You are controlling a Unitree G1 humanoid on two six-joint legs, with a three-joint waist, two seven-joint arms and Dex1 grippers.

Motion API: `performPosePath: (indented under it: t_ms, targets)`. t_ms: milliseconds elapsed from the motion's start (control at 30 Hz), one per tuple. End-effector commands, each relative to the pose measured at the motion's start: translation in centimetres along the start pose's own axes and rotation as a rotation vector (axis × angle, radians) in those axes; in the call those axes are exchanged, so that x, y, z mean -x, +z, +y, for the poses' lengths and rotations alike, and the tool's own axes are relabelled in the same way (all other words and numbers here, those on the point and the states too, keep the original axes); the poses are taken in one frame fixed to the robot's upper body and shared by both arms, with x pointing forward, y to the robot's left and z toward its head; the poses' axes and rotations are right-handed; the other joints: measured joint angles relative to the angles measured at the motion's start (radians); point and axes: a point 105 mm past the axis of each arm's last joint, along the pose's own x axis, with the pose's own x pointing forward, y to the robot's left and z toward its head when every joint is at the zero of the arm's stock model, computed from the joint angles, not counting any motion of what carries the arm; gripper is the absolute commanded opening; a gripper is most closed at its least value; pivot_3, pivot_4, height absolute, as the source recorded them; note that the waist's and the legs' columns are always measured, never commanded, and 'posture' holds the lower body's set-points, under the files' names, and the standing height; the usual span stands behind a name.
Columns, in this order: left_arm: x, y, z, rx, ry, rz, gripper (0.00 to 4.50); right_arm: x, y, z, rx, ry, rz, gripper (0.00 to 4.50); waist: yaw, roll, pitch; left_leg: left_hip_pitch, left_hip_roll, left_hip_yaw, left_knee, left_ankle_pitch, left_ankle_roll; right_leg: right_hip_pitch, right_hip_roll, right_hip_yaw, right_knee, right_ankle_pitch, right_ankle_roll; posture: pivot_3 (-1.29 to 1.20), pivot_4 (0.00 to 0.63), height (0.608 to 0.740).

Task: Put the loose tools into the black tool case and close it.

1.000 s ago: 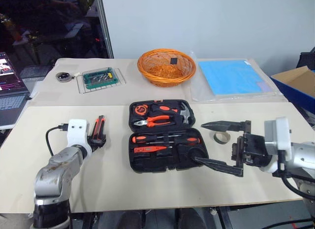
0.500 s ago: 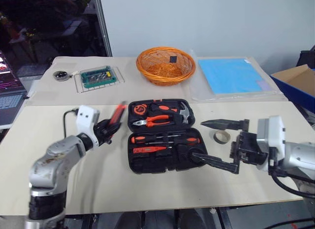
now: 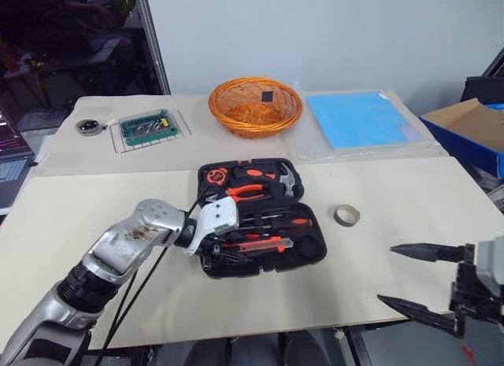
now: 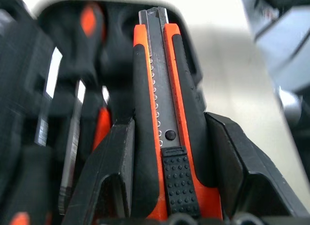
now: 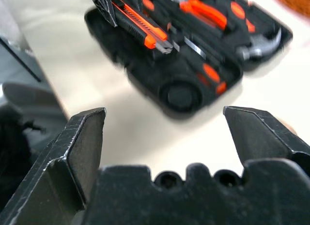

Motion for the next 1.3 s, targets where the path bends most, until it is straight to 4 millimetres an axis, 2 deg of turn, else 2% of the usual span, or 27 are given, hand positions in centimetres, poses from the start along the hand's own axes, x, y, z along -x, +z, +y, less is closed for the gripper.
performPosePath:
  t_ms: [33, 133, 367, 433, 533, 600, 667, 767, 867, 1033, 1067, 1167, 1233, 1300]
  targets:
    - [-0.2, -0.6, -0.4, -0.001, 0.021, 0.037, 1.72, 0.4, 0.6, -0.1, 0.042, -0.02, -0.003, 4.5, 0.001, 0.0, 0.0, 0.0, 0.0, 0.0, 0.0, 0.0, 0.0, 0.0, 0.0, 0.0, 0.0, 0.0, 0.0, 0.0, 0.15, 0.74]
    - [-0.3, -1.2, -0.5, 0.001, 0.028, 0.063, 1.72, 0.1, 0.7, -0.1, 0.044, -0.015, -0.009, 4.5, 0.006, 0.0, 0.0, 0.0, -0.001, 0.0, 0.0, 0.0, 0.0, 0.0, -0.001, 0.0, 0.0, 0.0, 0.0, 0.0, 0.15, 0.74]
    - [-1.6, -1.3, -0.9, 0.009, -0.004, 0.043, 1.72, -0.7, 1.2, 0.1, 0.048, 0.011, -0.034, 4.5, 0.015, 0.0, 0.0, 0.0, -0.001, 0.0, 0.0, 0.0, 0.0, 0.0, -0.001, 0.0, 0.0, 0.0, 0.0, 0.0, 0.15, 0.74]
    - [-1.7, -1.3, -1.0, 0.013, -0.021, 0.035, 2.74, -0.8, 1.2, 0.1, 0.049, 0.015, -0.036, 4.5, 0.015, 0.0, 0.0, 0.0, -0.001, 0.0, 0.0, 0.0, 0.0, 0.0, -0.001, 0.0, -0.001, 0.0, 0.0, 0.0, 0.15, 0.74]
    - [-1.2, -0.3, -0.6, 0.017, -0.005, -0.035, 3.87, -0.9, 1.2, 0.1, 0.048, 0.025, -0.04, 4.5, 0.016, 0.0, 0.0, 0.0, -0.001, 0.0, 0.0, 0.0, 0.0, 0.001, -0.001, 0.0, -0.001, 0.0, 0.001, 0.0, 0.15, 0.74]
    - [0.1, 0.8, -0.2, 0.015, 0.011, -0.116, 4.47, -1.0, 1.2, 0.1, 0.048, 0.03, -0.045, 4.5, 0.016, 0.0, 0.0, -0.001, -0.002, 0.0, 0.0, 0.0, 0.0, 0.0, -0.001, 0.0, -0.001, 0.0, 0.001, 0.0, 0.15, 0.74]
    - [1.9, 2.0, 0.1, 0.058, 0.012, -0.252, 4.47, -1.3, 1.2, 0.0, 0.049, 0.033, -0.059, 4.5, 0.015, 0.0, 0.0, -0.001, -0.001, -0.001, 0.0, 0.0, 0.0, 0.0, -0.001, 0.0, -0.001, 0.0, 0.001, 0.0, 0.15, 0.74]
    - [2.7, 2.0, -0.2, 0.061, -0.017, -0.315, 3.53, -1.6, 1.2, -0.2, 0.051, 0.034, -0.069, 4.5, 0.014, 0.0, 0.0, 0.0, -0.001, -0.001, 0.0, 0.0, 0.0, 0.0, -0.002, 0.0, 0.0, 0.0, 0.001, 0.0, 0.15, 0.74]
    - [1.6, 0.7, -0.2, 0.081, 0.0, -0.311, 2.36, -2.0, 1.2, -0.3, 0.057, 0.036, -0.082, 4.5, 0.015, 0.001, -0.001, 0.0, -0.001, 0.0, 0.0, 0.0, 0.0, 0.001, -0.002, 0.0, 0.0, 0.0, 0.001, 0.0, 0.15, 0.74]
    - [0.2, -2.3, -1.5, 0.123, -0.003, -0.234, 0.42, -2.0, 1.5, -0.3, 0.062, 0.027, -0.094, 4.5, 0.016, 0.001, 0.0, 0.0, -0.002, 0.0, 0.0, 0.0, 0.0, 0.0, -0.002, 0.001, -0.001, 0.0, 0.001, 0.0, 0.15, 0.74]
    - [0.0, -3.6, -1.8, 0.138, 0.002, -0.185, 0.02, -2.0, 1.4, -0.3, 0.062, 0.027, -0.093, 4.5, 0.016, 0.001, -0.001, 0.0, -0.002, 0.0, 0.0, 0.0, 0.0, 0.0, -0.002, 0.001, -0.001, 0.0, 0.0, 0.0, 0.15, 0.74]
    - [-0.8, -6.8, -1.9, 0.161, 0.04, -0.042, 0.02, -2.1, 1.4, -0.2, 0.062, 0.029, -0.09, 4.5, 0.015, 0.003, -0.002, 0.001, -0.001, 0.0, 0.0, 0.0, 0.0, 0.001, -0.002, 0.001, 0.0, 0.0, 0.0, 0.0, 0.15, 0.74]
    - [-1.3, -7.6, -2.1, 0.179, 0.032, 0.0, 0.02, -2.2, 1.4, -0.1, 0.062, 0.032, -0.091, 4.5, 0.015, 0.006, -0.005, 0.002, -0.001, 0.001, 0.0, 0.0, 0.0, 0.002, -0.002, 0.001, -0.001, -0.002, -0.002, 0.0, 0.15, 0.74]
    - [-1.7, -7.4, -2.2, 0.223, 0.021, -0.02, 0.02, -2.3, 1.5, 0.0, 0.061, 0.034, -0.092, 4.5, 0.016, 0.008, -0.007, 0.005, -0.001, 0.001, 0.0, 0.0, 0.0, 0.005, -0.003, 0.001, -0.001, -0.003, -0.004, 0.0, 0.15, 0.74]
